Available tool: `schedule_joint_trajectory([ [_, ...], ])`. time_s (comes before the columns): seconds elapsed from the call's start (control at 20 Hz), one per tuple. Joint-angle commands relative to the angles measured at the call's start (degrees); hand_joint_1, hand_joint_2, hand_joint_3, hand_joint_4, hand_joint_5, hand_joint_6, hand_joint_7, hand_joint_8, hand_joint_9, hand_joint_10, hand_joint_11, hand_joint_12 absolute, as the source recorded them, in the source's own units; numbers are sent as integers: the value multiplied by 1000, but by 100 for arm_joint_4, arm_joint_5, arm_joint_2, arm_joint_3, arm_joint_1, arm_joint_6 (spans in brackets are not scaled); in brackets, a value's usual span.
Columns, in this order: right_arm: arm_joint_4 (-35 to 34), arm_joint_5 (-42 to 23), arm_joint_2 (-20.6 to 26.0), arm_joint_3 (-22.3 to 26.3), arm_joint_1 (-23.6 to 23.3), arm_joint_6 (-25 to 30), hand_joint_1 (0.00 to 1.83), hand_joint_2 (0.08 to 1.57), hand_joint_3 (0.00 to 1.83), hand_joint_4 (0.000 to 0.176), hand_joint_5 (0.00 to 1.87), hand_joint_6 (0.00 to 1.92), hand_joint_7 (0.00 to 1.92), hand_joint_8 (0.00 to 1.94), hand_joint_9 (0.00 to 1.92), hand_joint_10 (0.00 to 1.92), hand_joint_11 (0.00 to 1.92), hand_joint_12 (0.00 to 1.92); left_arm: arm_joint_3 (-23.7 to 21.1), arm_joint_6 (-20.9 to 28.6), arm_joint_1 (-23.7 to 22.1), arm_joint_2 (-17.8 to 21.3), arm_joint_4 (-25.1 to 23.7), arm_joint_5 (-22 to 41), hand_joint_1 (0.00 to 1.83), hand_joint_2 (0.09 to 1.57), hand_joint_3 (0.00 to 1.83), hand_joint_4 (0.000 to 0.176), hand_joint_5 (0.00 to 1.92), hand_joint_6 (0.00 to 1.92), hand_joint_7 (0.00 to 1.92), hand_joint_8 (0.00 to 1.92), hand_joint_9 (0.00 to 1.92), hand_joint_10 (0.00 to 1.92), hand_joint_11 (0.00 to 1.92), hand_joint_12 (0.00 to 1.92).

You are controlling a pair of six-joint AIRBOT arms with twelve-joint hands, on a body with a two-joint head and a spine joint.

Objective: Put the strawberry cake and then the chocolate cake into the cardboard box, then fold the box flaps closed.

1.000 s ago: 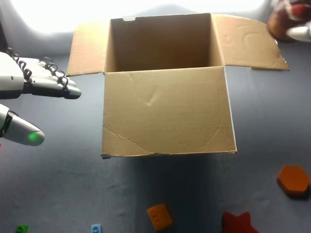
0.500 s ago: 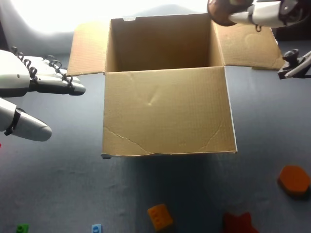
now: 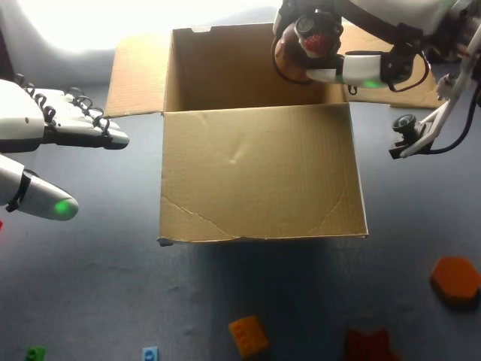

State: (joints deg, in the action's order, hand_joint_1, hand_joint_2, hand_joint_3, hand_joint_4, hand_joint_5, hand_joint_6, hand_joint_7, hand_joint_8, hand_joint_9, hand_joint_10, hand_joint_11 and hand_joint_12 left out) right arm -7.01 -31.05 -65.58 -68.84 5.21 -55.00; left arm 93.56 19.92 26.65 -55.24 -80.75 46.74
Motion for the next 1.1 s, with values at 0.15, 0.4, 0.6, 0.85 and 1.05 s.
schedule_joint_trajectory([
  [0.15, 1, -1031, -30, -29, 110, 148, 1177, 1205, 3, 3, 867, 1184, 765, 1384, 560, 1502, 322, 1921, 24, -6, -78, 40, 393, 71, 0, 1097, 0, 0, 91, 2, 129, 4, 115, 5, 0, 504],
  [0.4, 2, -1088, -35, -29, 220, 145, 1154, 1238, 6, 0, 718, 1312, 776, 1404, 545, 1450, 315, 1920, 2, -6, -127, 39, 398, 44, 0, 1111, 2, 0, 72, 5, 93, 0, 87, 1, 0, 447],
  [0.6, 3, -1032, -45, -29, 318, 141, 983, 1095, 0, 0, 286, 237, 474, 140, 345, 721, 9, 1671, 2, -6, -132, 39, 407, 24, 0, 1105, 0, 0, 73, 3, 86, 1, 86, 1, 0, 479],
  [0.85, 3, -978, -47, -29, 323, 112, 854, 1026, 0, 0, 138, 9, 217, 0, 159, 313, 0, 1194, -2, -6, -171, 39, 432, -17, 0, 1112, 1, 0, 75, 3, 79, 5, 69, 6, 0, 427],
  [1.05, 3, -789, 91, 16, 198, 53, 736, 978, 0, 8, 8, 1, 66, 2, 77, 61, 0, 686, 2, -6, -220, 41, 478, -25, 0, 1111, 0, 0, 67, 1, 74, 1, 66, 2, 0, 420],
])
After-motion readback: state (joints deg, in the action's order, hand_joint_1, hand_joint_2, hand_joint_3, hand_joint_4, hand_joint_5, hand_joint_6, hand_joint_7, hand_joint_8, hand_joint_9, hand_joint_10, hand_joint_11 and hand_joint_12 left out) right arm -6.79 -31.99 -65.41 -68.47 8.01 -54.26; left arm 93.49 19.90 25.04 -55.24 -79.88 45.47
